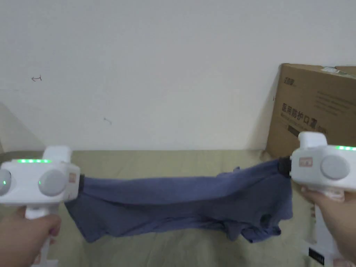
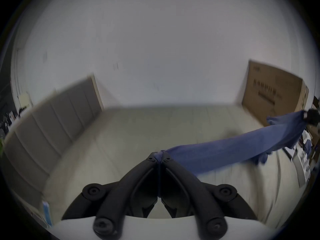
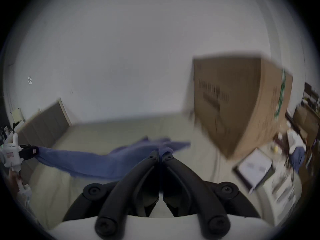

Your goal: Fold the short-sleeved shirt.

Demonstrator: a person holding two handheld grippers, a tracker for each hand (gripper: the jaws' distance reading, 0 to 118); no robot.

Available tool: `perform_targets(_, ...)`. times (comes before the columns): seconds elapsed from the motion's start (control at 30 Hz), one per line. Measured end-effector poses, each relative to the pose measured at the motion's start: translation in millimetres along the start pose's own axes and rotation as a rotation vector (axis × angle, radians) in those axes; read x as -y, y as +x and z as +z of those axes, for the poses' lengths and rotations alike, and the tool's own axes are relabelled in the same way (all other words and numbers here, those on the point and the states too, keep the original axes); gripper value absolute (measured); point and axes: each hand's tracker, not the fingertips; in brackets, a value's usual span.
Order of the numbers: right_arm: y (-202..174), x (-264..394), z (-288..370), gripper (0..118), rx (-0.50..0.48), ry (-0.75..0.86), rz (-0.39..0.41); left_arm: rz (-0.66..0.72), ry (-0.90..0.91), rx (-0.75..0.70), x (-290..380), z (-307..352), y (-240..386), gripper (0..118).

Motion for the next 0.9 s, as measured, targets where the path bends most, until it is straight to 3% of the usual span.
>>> perform_targets(0.13, 2, 117, -10, 1, -0.024, -0.151, 0.045, -0.033, -0.128, 0.016, 99, -17, 5, 0)
perform_targets(0.27, 14, 194, 13, 1, -0.054, -0.239, 0.211, -0.060, -0.189, 0.051, 165, -1, -3, 0)
perform_targets(0.47, 34, 236, 104, 1, -0.146, -0.223, 0.168, -0.063, -0.185, 0.085, 209, 70, -21, 0)
perform_targets(0.6, 49, 248, 168, 1, -0.159, -0.184, 0.230, -0.145, -0.119, 0.078, 224, 129, -25, 0)
perform_targets(0.73, 72, 256, 218, 1, -0.157, -0.180, 0.148, -0.202, -0.100, 0.081, 236, 174, -30, 0)
perform_targets(0.9, 93, 272, 253, 1, -0.164, -0.206, 0.108, -0.187, -0.114, 0.140, 261, 214, -48, 0)
